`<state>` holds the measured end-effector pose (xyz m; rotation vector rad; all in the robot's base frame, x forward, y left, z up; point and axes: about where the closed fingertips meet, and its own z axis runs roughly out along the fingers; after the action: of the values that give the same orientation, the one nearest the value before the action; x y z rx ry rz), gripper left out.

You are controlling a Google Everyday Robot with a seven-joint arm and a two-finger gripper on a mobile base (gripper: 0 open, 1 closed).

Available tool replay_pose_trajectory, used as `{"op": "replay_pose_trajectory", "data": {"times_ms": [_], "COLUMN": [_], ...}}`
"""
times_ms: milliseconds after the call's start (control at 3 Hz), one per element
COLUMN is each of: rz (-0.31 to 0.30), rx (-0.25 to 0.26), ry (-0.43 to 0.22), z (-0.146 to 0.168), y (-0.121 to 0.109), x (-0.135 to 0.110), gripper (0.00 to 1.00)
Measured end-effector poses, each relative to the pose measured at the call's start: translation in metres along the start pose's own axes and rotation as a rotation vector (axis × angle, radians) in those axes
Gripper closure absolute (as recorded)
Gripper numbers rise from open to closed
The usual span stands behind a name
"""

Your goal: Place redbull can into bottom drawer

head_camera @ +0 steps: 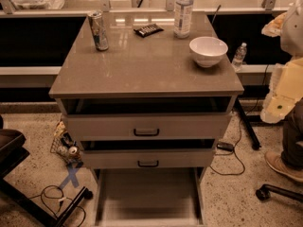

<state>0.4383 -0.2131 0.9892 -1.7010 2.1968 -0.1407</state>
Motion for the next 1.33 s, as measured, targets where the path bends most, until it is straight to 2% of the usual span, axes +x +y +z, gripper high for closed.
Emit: {"op": "replay_pose_trajectory", "data": {"times_ms": [333,667,1000,1333], "rz": [0.000,0.014,0.093,0.152], "rx": [0.000,0.057,0.125,0.159], "ry": [0.000,-0.052,-0.210,-0.396], "z": [0.000,0.005,0.028,0.056], "y": [0.000,-0.018,-0.057,-0.091], "x": [0.000,-0.012,-0.042,-0.066], "gripper": [0.00,0.00,0.00,0.00]}}
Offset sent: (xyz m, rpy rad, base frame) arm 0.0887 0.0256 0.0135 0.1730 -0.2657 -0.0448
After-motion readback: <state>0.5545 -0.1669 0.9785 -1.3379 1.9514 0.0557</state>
